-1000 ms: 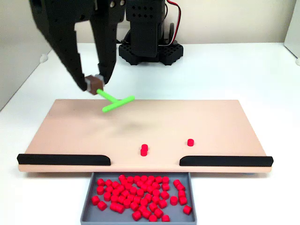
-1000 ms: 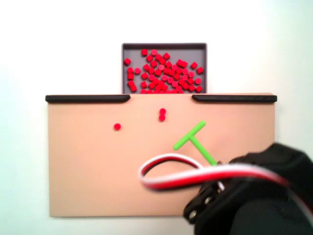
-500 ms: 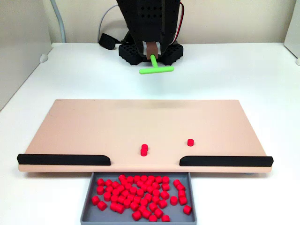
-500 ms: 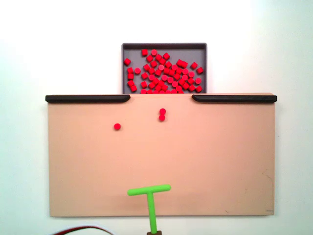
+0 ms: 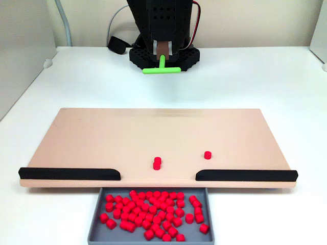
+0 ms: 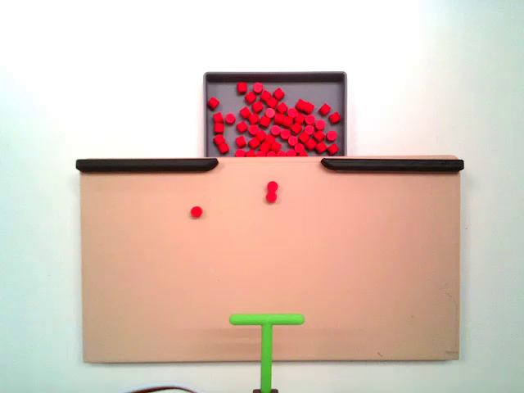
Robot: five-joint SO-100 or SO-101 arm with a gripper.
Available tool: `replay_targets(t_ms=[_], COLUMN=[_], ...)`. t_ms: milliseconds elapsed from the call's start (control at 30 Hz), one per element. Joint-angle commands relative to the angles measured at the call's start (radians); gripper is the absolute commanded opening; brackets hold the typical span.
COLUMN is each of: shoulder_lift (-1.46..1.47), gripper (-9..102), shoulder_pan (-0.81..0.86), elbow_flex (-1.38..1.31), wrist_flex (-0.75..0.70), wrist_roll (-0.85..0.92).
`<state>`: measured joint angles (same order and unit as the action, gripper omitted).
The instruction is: Gather the right side granules
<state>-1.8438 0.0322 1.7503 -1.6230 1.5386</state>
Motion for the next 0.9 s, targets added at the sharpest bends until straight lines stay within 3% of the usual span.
replay_targets(t_ms=[0,533,867], shoulder_lift=[-0.017,0.078,0.028], gripper=[0,0,0], shoulder_pan=[0.009,0.1,0.061], elbow_flex=[-0.006,-0.069,-0.069], wrist_flex=[-0.002,0.011,0.011], wrist_roll=[0.005,0.107,0.074])
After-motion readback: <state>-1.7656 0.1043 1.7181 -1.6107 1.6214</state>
